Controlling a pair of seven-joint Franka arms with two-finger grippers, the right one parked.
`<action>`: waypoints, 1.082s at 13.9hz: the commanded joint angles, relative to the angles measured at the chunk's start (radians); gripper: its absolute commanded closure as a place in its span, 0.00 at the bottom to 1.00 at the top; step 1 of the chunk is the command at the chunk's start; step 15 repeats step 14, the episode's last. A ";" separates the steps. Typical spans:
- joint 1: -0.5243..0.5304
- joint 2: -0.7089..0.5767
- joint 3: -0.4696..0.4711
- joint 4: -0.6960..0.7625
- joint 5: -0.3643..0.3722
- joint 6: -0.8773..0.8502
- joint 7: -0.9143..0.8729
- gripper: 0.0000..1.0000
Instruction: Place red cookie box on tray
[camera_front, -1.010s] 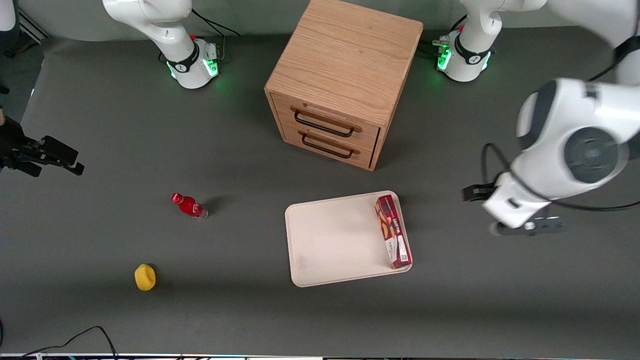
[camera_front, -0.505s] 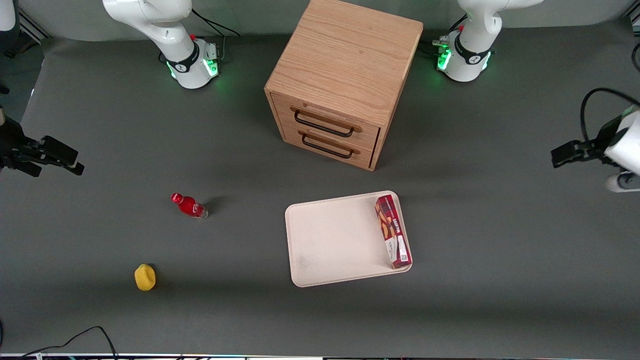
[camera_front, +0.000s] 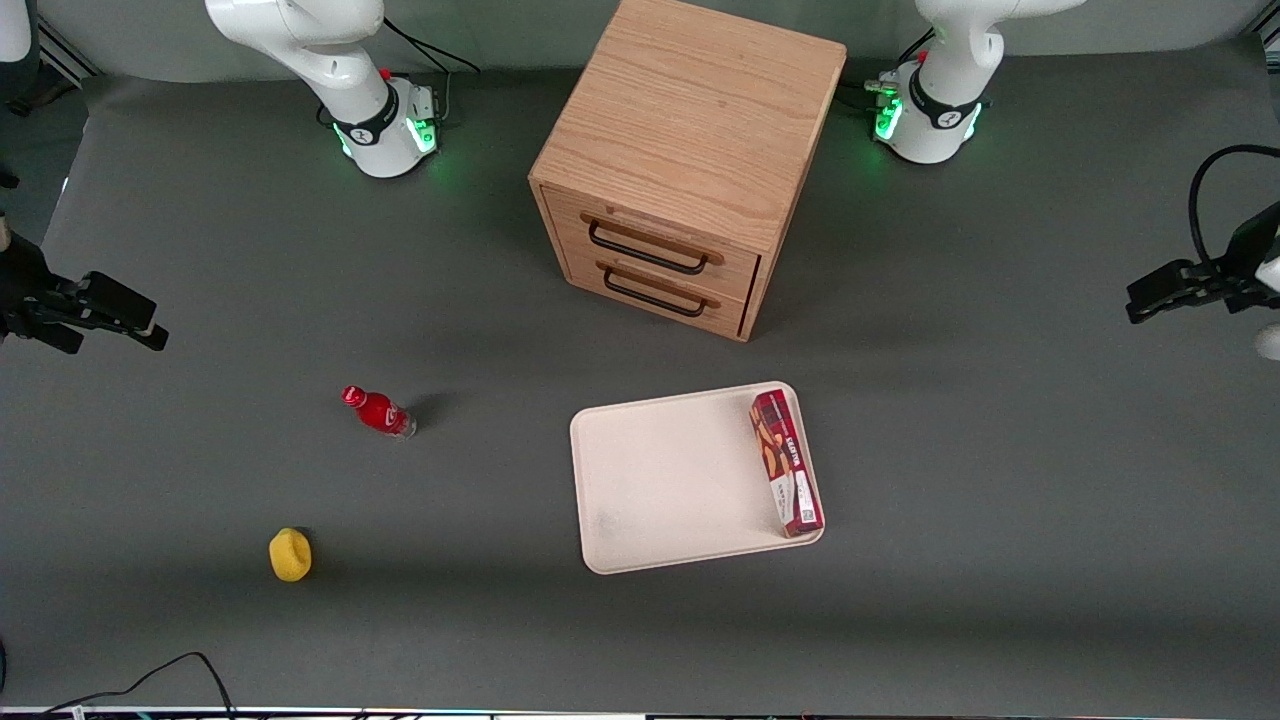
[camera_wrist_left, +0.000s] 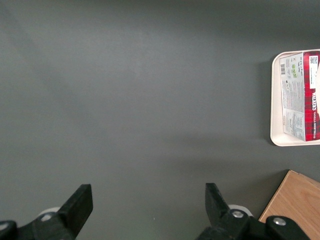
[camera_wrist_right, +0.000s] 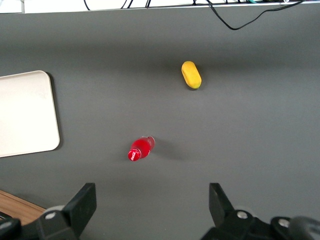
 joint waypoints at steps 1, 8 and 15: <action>0.004 -0.056 -0.011 -0.068 -0.012 0.044 0.013 0.00; 0.001 -0.079 -0.013 -0.107 -0.027 0.051 0.006 0.00; -0.006 -0.042 -0.013 -0.068 -0.030 0.037 0.003 0.00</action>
